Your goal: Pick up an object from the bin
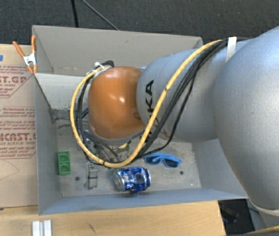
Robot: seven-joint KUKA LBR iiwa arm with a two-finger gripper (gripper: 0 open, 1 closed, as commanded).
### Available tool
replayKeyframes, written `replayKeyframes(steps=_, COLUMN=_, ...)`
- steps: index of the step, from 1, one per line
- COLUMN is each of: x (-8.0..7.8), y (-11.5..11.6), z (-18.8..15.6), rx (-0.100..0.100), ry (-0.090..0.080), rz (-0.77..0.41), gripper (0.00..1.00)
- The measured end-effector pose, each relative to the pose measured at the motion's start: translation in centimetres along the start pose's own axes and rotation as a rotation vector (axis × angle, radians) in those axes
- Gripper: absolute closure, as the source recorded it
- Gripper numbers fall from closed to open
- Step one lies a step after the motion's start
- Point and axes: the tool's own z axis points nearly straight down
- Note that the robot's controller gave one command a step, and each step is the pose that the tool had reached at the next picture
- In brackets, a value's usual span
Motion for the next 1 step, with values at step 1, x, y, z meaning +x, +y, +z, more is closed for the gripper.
replayKeyframes(steps=1, x=-0.05, y=-9.31, z=10.98, rx=0.001, ry=0.001, rz=-0.115, gripper=0.00)
